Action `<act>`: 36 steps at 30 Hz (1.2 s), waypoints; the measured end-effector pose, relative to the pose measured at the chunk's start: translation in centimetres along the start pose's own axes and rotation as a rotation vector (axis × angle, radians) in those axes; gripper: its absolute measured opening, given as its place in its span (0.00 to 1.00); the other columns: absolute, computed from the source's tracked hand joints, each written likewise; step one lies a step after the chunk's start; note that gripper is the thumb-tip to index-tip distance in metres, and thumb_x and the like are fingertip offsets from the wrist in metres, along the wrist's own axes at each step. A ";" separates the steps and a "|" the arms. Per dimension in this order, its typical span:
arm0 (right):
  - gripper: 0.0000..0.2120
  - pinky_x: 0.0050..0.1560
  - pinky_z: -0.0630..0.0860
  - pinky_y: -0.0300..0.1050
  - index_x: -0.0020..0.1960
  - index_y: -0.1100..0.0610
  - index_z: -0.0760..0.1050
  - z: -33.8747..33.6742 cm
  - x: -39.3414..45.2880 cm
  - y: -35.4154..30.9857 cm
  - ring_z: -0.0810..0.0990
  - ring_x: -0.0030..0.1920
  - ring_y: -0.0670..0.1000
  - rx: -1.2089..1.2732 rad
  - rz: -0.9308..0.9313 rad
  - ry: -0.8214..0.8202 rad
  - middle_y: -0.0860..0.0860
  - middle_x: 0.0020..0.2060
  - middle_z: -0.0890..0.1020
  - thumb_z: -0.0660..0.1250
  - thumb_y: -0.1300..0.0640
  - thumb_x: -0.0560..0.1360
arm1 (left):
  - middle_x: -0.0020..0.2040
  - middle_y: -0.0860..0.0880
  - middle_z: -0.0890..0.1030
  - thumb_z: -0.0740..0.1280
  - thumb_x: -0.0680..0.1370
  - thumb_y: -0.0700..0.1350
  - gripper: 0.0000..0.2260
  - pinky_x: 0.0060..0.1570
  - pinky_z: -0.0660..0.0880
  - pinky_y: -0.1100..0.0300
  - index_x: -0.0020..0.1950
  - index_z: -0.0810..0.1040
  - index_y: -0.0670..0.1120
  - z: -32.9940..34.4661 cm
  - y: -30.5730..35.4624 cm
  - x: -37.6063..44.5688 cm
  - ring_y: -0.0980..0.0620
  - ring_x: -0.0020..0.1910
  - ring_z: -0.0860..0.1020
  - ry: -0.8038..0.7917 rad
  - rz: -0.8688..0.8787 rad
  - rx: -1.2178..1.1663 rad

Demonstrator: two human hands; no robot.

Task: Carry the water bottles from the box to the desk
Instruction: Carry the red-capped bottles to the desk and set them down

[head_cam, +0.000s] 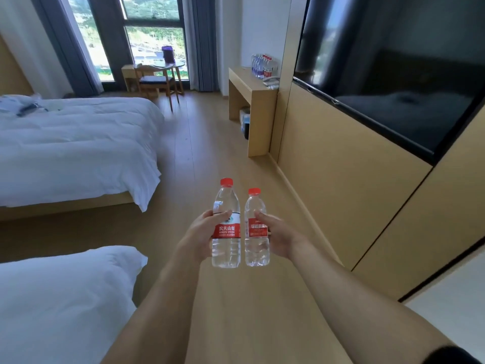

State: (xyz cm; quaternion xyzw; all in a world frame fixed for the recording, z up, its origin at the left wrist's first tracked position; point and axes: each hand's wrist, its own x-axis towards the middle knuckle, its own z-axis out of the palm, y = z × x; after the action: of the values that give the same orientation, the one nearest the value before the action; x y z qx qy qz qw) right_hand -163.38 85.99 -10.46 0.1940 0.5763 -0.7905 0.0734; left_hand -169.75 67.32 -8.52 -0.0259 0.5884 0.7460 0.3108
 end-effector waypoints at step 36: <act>0.25 0.52 0.82 0.62 0.67 0.63 0.74 -5.0 52.1 -23.8 0.84 0.54 0.63 -0.011 0.123 -0.291 0.63 0.59 0.82 0.67 0.45 0.79 | 0.45 0.43 0.87 0.79 0.70 0.52 0.24 0.40 0.82 0.44 0.62 0.76 0.46 -2.6 22.5 48.6 0.43 0.45 0.87 0.227 -0.019 0.012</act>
State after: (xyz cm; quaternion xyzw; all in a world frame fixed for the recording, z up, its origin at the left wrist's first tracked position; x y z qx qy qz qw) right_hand -217.98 103.98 -11.15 0.1121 0.5509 -0.8011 0.2056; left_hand -220.87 83.48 -9.58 -0.1139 0.6242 0.7316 0.2493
